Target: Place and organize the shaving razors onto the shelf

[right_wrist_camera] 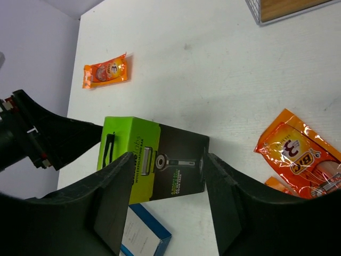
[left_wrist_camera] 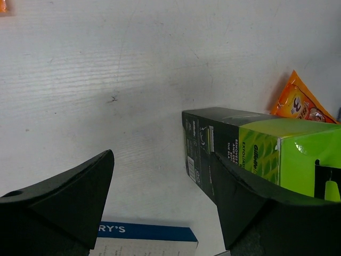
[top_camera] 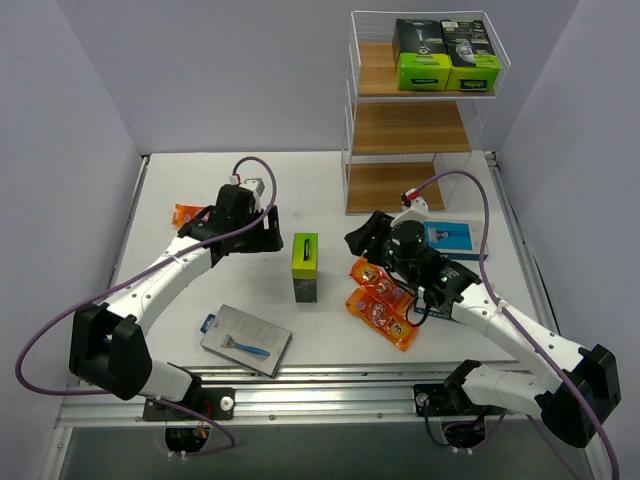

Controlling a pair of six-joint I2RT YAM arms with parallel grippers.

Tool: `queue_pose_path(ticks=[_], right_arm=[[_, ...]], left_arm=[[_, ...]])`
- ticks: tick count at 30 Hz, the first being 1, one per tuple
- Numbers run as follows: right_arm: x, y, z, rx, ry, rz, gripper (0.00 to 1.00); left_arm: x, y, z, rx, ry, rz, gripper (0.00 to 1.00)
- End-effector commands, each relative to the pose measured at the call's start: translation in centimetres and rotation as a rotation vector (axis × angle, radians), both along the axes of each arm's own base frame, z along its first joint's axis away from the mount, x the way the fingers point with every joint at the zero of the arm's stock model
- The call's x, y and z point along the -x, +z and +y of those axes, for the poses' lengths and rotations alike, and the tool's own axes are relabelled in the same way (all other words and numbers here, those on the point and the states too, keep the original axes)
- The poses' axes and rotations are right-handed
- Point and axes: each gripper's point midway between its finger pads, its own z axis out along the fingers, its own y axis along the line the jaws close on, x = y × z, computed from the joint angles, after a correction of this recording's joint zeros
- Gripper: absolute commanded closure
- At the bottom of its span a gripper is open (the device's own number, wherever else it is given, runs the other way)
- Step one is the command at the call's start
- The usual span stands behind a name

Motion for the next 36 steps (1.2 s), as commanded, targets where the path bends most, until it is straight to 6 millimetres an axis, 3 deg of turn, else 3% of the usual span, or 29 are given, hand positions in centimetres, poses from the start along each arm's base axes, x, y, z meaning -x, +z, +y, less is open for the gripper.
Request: queue_pose_path(ticks=[1, 5, 9, 13, 15, 16, 18, 21, 25, 26, 27, 29, 30, 31, 32, 34, 36], right_arm=[[-0.1, -0.2, -1.0, 0.021, -0.011, -0.019, 0.51], [0.4, -2.4, -0.5, 0.01, 0.03, 0.004, 0.61], [1.1, -3.3, 0.3, -0.009, 0.087, 0.023, 0.55], [0.9, -0.6, 1.0, -0.025, 0.106, -0.027, 0.33], [0.8, 0.0, 1.0, 0.01, 0.105, -0.026, 0.28], [0.4, 1.4, 1.6, 0.019, 0.119, -0.048, 0.25], [0.5, 1.7, 2.3, 0.05, 0.142, -0.036, 0.23], [0.6, 2.4, 4.4, 0.098, 0.201, -0.036, 0.21], [0.1, 2.1, 6.2, 0.172, 0.233, -0.005, 0.17], [0.1, 2.7, 6.5, 0.196, 0.24, -0.005, 0.17], [0.0, 2.8, 6.7, 0.218, 0.245, -0.001, 0.17], [-0.2, 1.6, 6.9, 0.289, 0.255, 0.044, 0.16], [-0.5, 3.0, 7.4, 0.304, 0.257, 0.017, 0.16], [-0.4, 1.9, 7.5, 0.354, 0.264, 0.055, 0.16], [-0.5, 3.4, 8.1, 0.364, 0.263, 0.028, 0.16], [-0.4, 2.4, 8.4, 0.419, 0.268, 0.066, 0.15], [-0.3, 3.3, 9.2, 0.422, 0.27, 0.061, 0.15]], left_arm=[[0.4, 0.2, -1.0, 0.08, 0.013, 0.02, 0.19], [0.8, -0.9, -1.2, 0.099, 0.028, 0.057, 0.19], [0.9, -1.6, -2.2, 0.132, 0.023, 0.068, 0.19], [1.3, -2.5, -2.7, 0.137, 0.02, 0.082, 0.2], [1.5, -2.8, -2.4, 0.132, 0.032, 0.085, 0.2], [1.8, -3.0, -2.2, 0.129, 0.039, 0.089, 0.2], [1.8, -3.3, -0.9, 0.09, 0.095, 0.091, 0.2], [1.5, -2.5, 1.6, 0.053, 0.177, 0.066, 0.16], [0.8, 0.9, 4.6, 0.092, 0.222, 0.02, 0.11], [0.1, 2.0, 6.3, 0.095, 0.261, 0.002, 0.11], [0.1, 2.7, 6.4, 0.109, 0.228, -0.005, 0.11], [-0.4, 4.4, 7.8, 0.091, 0.238, -0.041, 0.11], [-0.5, 4.5, 8.3, 0.057, 0.243, -0.054, 0.11], [-0.7, 4.7, 9.0, 0.032, 0.266, -0.074, 0.11], [-0.8, 4.2, 9.0, 0.032, 0.262, -0.087, 0.11], [-0.7, 4.1, 9.0, 0.042, 0.254, -0.104, 0.11], [-0.6, 4.5, 9.0, 0.036, 0.236, -0.114, 0.11]])
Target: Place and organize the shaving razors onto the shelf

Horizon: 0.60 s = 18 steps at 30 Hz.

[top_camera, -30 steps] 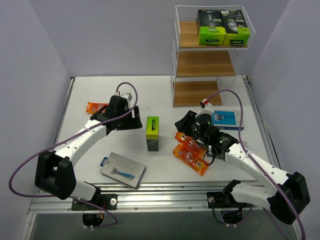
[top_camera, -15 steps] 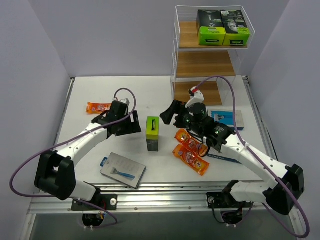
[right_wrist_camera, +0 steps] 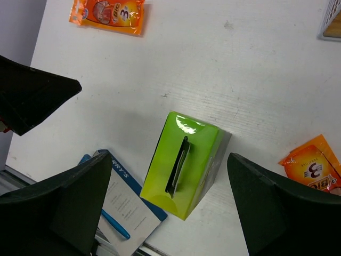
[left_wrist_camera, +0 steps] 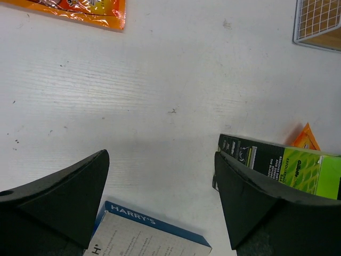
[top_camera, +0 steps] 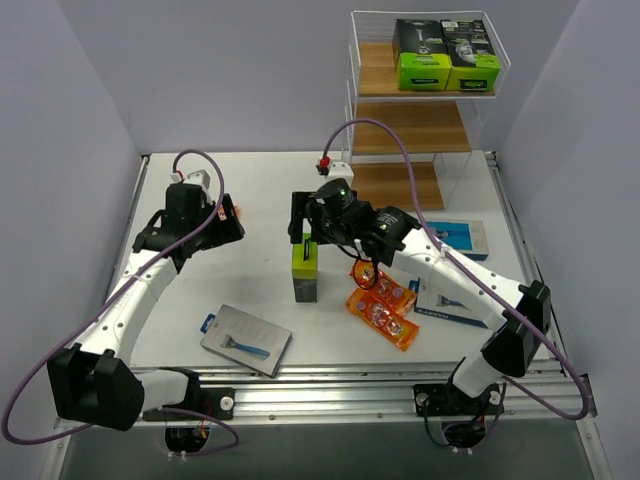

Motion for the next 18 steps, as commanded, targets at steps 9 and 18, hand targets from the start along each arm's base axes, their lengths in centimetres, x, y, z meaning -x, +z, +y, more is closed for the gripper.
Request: queue_pose_path(ticks=[9, 18], right_arm=[[1.4, -1.9, 0.4, 0.25, -0.04, 0.071, 0.14], [1.8, -5.9, 0.6, 0.328, -0.086, 0.155, 0.14]], left_arm=[[0.9, 2.8, -0.4, -0.001, -0.077, -0.106, 0.11], [1.6, 4.0, -0.7, 0.009, -0.096, -0.152, 0.1]])
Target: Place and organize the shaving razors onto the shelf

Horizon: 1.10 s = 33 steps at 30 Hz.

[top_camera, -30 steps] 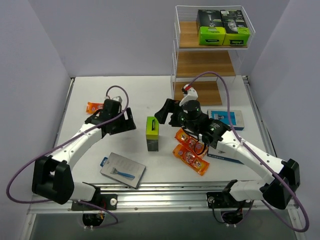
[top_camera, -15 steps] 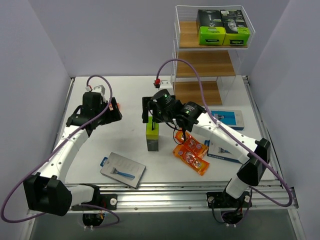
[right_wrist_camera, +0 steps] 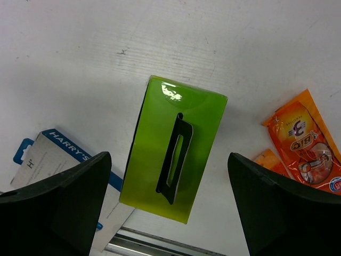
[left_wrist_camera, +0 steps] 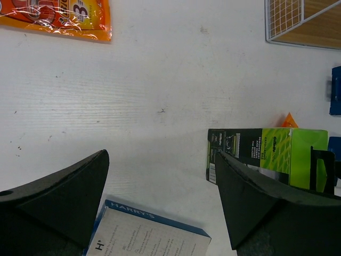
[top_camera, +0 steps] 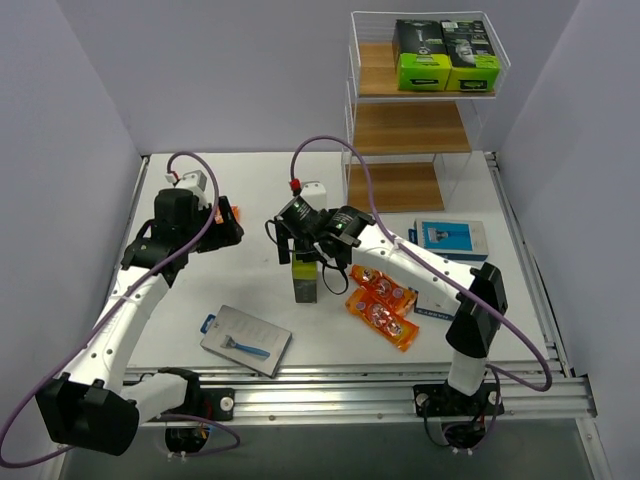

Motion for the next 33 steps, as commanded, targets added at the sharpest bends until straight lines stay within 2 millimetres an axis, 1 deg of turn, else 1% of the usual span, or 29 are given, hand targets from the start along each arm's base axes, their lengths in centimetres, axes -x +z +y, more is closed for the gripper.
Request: queue_pose_path(ticks=[1, 3, 5, 8, 9, 11, 13, 14, 16, 17, 18, 19, 20, 21, 22, 23, 24, 26, 27, 28, 29, 33], right_arm=[[0.2, -0.7, -0.6, 0.043, -0.045, 0.013, 0.15], [0.2, -1.7, -0.7, 0.053, -0.056, 0.03, 0.18], [0.2, -1.9, -0.7, 0.052, -0.063, 0.033, 0.2], [0.2, -2.5, -0.6, 0.052, -0.058, 0.047, 0.28], [0.2, -2.6, -0.5, 0.05, -0.056, 0.053, 0.35], [0.3, -3.2, -0.2, 0.05, -0.038, 0.076, 0.4], [0.7, -3.6, 0.3, 0.048, -0.005, 0.098, 0.48], [0.8, -3.7, 0.3, 0.045, 0.001, 0.101, 0.53], [0.7, -3.3, 0.0, 0.022, 0.001, 0.091, 0.64], [1.2, -4.0, -0.4, 0.028, 0.017, 0.11, 0.71], [1.1, -3.1, -0.2, -0.01, 0.031, 0.088, 0.73], [1.2, -3.1, -0.3, -0.023, 0.046, 0.087, 0.77], [1.9, -3.7, -0.5, -0.02, 0.092, 0.103, 0.81], [1.9, -2.4, 0.0, -0.064, 0.125, 0.069, 0.83], [2.1, -2.2, 0.1, -0.072, 0.157, 0.061, 0.88], [3.0, -2.4, 0.3, -0.066, 0.237, 0.066, 0.93], [3.2, -1.0, 0.7, -0.107, 0.278, 0.028, 0.95], [4.0, -0.4, 0.8, -0.121, 0.331, 0.012, 1.0], [4.6, 0.5, 0.7, -0.136, 0.381, 0.0, 1.0], [4.9, 0.8, 0.6, -0.138, 0.395, -0.007, 1.0], [5.1, 1.8, 0.2, -0.15, 0.405, -0.028, 1.0], [6.4, 2.8, -0.7, -0.159, 0.477, -0.053, 1.0]], left_arm=[[-0.1, 1.5, -0.6, 0.012, -0.035, -0.064, 0.1], [0.0, 1.4, -0.8, 0.026, -0.046, -0.065, 0.1], [0.1, 1.5, -1.1, 0.035, -0.059, -0.068, 0.1], [0.1, 1.6, -1.3, 0.04, -0.066, -0.068, 0.1], [0.2, 1.6, -1.4, 0.041, -0.068, -0.07, 0.1], [0.2, 1.6, -1.4, 0.043, -0.069, -0.071, 0.1], [0.2, 1.7, -1.3, 0.042, -0.069, -0.073, 0.1], [0.2, 1.7, -1.4, 0.042, -0.071, -0.073, 0.1], [0.3, 1.8, -1.5, 0.048, -0.077, -0.079, 0.1], [0.3, 1.9, -1.6, 0.053, -0.08, -0.083, 0.1], [0.4, 1.8, -1.7, 0.056, -0.087, -0.082, 0.1], [0.4, 1.8, -1.8, 0.058, -0.089, -0.083, 0.1], [0.4, 1.8, -1.8, 0.059, -0.092, -0.081, 0.1], [0.4, 1.7, -2.0, 0.063, -0.099, -0.079, 0.1], [0.3, 1.6, -2.1, 0.065, -0.102, -0.077, 0.1], [0.4, 1.6, -2.2, 0.067, -0.108, -0.076, 0.1], [0.4, 1.5, -2.4, 0.073, -0.116, -0.072, 0.1], [0.3, 1.5, -2.6, 0.081, -0.128, -0.072, 0.1], [0.3, 1.5, -2.8, 0.085, -0.135, -0.074, 0.1], [0.3, 1.6, -2.9, 0.092, -0.143, -0.075, 0.1], [0.4, 1.6, -3.0, 0.096, -0.149, -0.078, 0.1], [0.5, 1.8, -3.6, 0.117, -0.179, -0.087, 0.1]])
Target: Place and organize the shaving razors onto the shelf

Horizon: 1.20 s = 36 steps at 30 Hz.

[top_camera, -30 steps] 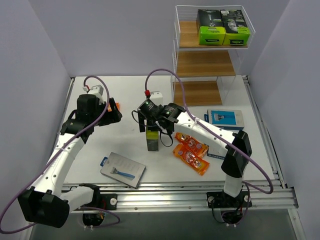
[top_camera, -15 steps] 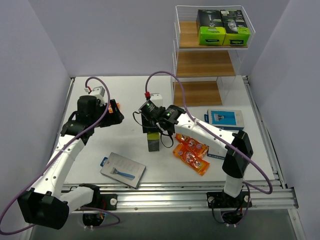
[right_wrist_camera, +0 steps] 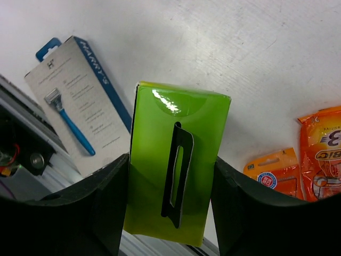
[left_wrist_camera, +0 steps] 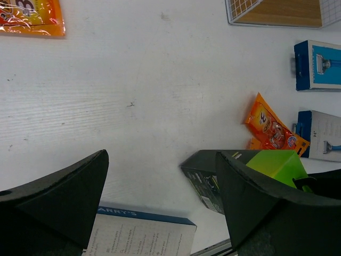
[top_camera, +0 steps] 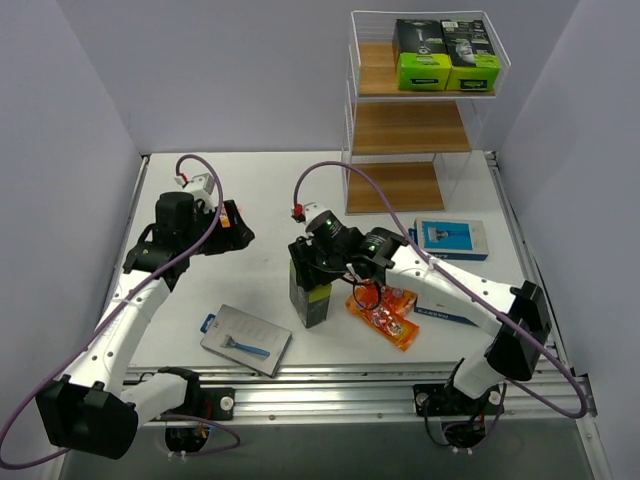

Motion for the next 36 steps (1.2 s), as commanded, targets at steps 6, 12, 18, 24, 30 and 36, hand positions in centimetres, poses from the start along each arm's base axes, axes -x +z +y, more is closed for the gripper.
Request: queue_pose_path(ticks=[6, 12, 18, 24, 30, 36], right_arm=[[3.2, 6.7, 0.1, -0.245, 0.194, -0.127, 1.0], [5.0, 7.4, -0.9, -0.269, 0.266, -0.12, 1.0], [5.7, 8.5, -2.7, -0.305, 0.237, -0.17, 1.0], [7.2, 10.6, -3.7, -0.392, 0.265, -0.208, 1.0], [8.9, 12.3, -4.1, -0.421, 0.353, -0.207, 1.0], [10.3, 14.0, -4.4, -0.486, 0.428, -0.216, 1.0]], left_arm=[[-0.2, 2.0, -2.3, 0.076, -0.113, -0.078, 0.1], [1.3, 4.1, -6.8, 0.288, -0.335, -0.11, 0.05], [1.8, 4.7, -9.4, 0.482, -0.427, -0.044, 0.03], [3.9, 9.7, -10.6, 0.537, -0.63, -0.23, 0.03], [5.9, 11.0, -10.8, 0.504, -0.754, -0.362, 0.03], [8.1, 10.8, -12.9, 0.502, -0.93, -0.428, 0.03]])
